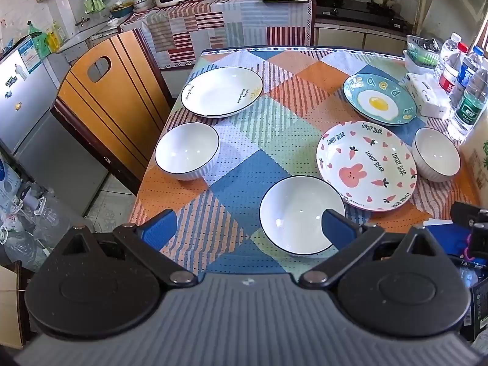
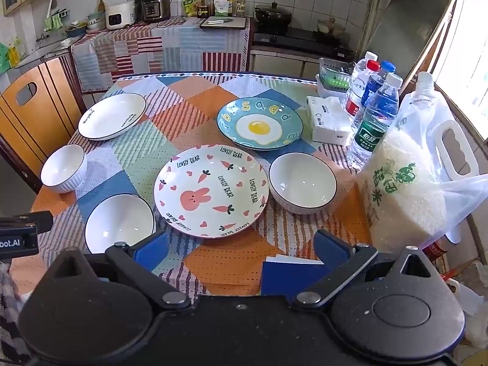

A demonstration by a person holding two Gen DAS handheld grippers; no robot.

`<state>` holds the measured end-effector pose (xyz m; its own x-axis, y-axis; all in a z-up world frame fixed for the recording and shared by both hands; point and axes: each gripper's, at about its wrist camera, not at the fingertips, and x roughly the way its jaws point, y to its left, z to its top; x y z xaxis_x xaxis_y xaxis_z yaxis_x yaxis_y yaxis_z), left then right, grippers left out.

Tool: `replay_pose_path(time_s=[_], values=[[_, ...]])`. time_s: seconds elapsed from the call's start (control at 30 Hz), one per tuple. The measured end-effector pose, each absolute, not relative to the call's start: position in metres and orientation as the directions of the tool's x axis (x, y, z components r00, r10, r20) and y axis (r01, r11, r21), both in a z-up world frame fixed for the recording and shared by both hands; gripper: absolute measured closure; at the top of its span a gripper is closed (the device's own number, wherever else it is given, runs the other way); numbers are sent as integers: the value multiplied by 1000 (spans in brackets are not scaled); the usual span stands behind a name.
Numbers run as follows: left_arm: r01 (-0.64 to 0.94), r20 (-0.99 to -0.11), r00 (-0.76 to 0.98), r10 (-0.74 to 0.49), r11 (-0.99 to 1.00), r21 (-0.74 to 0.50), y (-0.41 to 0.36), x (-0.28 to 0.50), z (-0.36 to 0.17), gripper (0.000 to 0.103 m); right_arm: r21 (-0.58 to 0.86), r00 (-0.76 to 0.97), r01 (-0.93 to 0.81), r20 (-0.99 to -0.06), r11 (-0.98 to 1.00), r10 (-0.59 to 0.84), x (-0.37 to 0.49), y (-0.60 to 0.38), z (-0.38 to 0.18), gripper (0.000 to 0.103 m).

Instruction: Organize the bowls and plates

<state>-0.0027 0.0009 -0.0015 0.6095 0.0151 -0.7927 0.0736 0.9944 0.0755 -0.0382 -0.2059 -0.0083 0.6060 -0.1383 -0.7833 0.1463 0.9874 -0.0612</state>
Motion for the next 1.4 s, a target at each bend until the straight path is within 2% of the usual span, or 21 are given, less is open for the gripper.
replay_pose_path(time_s=[0.63,1.4], values=[[98,-802,598,3,992,76,0,-5,-5,0,-59,601,135,-789,989,-129,-38,-207,-12,1],[92,-811,585,16,992,86,-1,-5,-6,0,-59,653,88,-750,994,-102,-39,-210,-10,1]])
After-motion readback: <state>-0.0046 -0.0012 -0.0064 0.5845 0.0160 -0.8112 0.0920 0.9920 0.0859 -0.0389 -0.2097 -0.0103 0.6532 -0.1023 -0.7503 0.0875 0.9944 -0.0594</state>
